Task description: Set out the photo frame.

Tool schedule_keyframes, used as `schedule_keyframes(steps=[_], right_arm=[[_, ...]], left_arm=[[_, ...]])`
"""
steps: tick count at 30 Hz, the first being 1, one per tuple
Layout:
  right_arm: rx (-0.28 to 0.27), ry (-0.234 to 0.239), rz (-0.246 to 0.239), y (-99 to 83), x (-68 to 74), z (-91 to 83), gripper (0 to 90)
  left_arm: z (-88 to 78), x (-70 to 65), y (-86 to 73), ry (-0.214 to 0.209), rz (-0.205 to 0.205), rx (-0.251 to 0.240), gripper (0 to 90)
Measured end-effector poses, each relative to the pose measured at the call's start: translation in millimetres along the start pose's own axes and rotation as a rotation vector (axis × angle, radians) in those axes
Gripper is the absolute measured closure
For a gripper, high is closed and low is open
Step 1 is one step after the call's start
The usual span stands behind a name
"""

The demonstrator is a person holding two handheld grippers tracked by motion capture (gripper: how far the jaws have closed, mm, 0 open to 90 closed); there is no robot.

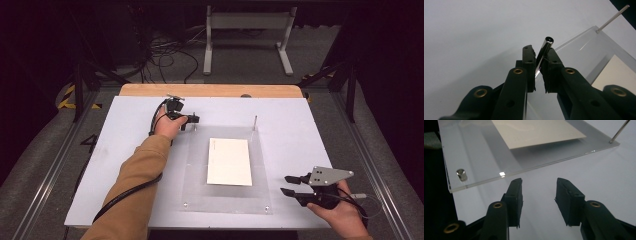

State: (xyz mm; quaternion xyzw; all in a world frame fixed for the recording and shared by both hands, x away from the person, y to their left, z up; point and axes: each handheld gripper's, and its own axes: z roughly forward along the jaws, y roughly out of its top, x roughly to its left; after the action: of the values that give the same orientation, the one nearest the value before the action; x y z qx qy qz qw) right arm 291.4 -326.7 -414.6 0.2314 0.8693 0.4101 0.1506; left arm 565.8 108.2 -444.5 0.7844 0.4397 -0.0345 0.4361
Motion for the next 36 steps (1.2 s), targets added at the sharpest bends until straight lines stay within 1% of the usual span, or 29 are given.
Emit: schedule_keyframes(steps=[1, 2, 3, 4, 6, 7, 8, 10, 12, 14, 16, 19, 20, 22, 24, 26, 28, 32, 34, 36], right_arm=[[0.008, -0.004, -0.014, -0.8, 1.9, 1.4, 52.4], [0.015, -0.011, -0.034, -2.3, 5.1, 4.5, 46.9], [0.019, -0.024, -0.050, -3.5, 7.7, 7.7, 40.4], [0.034, -0.042, -0.069, -4.7, 10.4, 10.5, 37.1], [0.058, -0.071, -0.120, -7.7, 13.6, 15.5, 35.2], [0.062, -0.080, -0.132, -8.8, 14.5, 17.6, 33.4], [0.064, -0.087, -0.144, -9.8, 15.5, 20.6, 32.0], [0.055, -0.084, -0.157, -10.5, 17.2, 25.9, 29.6], [0.040, -0.070, -0.153, -9.7, 18.9, 31.3, 27.2], [0.023, -0.060, -0.140, -8.7, 20.6, 35.8, 25.8], [-0.005, -0.045, -0.128, -7.4, 22.6, 37.3, 26.0], [-0.015, -0.045, -0.129, -6.0, 23.4, 36.7, 27.1], [-0.027, -0.041, -0.128, -5.6, 23.3, 35.8, 27.8], [-0.049, -0.032, -0.142, -4.5, 23.0, 33.3, 32.0], [-0.075, -0.026, -0.161, -3.8, 23.4, 32.1, 33.6], [-0.091, -0.014, -0.176, -2.3, 25.2, 31.5, 36.5], [-0.112, -0.015, -0.198, 1.1, 28.1, 31.0, 38.3], [-0.130, -0.035, -0.241, 9.7, 31.2, 30.4, 39.1], [-0.139, -0.033, -0.253, 12.8, 32.7, 30.8, 40.1], [-0.144, -0.035, -0.267, 15.7, 34.3, 32.1, 40.1]], left_arm=[[0.0, 0.0, 0.0, 0.000, 0.000, 0.000, 81.3], [0.4, -0.1, -0.2, -0.005, -0.008, -0.003, 81.2], [0.3, 0.4, -0.2, -0.006, -0.004, -0.002, 81.3], [0.3, 0.7, -0.1, -0.006, -0.002, -0.001, 81.2], [0.4, -0.1, 0.3, 0.000, 0.002, 0.002, 81.3], [0.2, 0.6, 0.4, 0.001, 0.005, 0.003, 81.3], [0.4, -0.2, 0.3, 0.000, -0.001, 0.002, 81.3], [0.3, 0.5, 0.4, 0.001, 0.004, 0.003, 81.3], [0.3, 0.6, 0.6, 0.002, 0.008, 0.004, 81.3], [0.5, -0.2, 0.2, -0.001, 0.003, 0.003, 81.3], [0.3, -0.4, -0.2, -0.001, 0.010, 0.004, 81.3], [0.4, 0.0, -0.6, -0.004, 0.011, -0.001, 81.3], [0.3, 0.1, -0.7, -0.004, 0.011, 0.000, 81.3], [0.4, 0.5, -1.0, -0.008, 0.013, -0.003, 81.3], [0.3, 1.1, -1.4, -0.007, 0.023, -0.006, 81.3], [0.4, 0.9, -1.6, -0.007, 0.019, -0.009, 81.4], [0.4, 1.2, -1.7, -0.007, 0.022, -0.010, 81.5], [0.0, 1.2, -2.1, -0.003, 0.035, -0.011, 82.0], [-0.5, 1.0, -2.7, 0.003, 0.036, -0.014, 82.2], [-0.9, 0.9, -2.8, 0.008, 0.048, -0.013, 82.5]])
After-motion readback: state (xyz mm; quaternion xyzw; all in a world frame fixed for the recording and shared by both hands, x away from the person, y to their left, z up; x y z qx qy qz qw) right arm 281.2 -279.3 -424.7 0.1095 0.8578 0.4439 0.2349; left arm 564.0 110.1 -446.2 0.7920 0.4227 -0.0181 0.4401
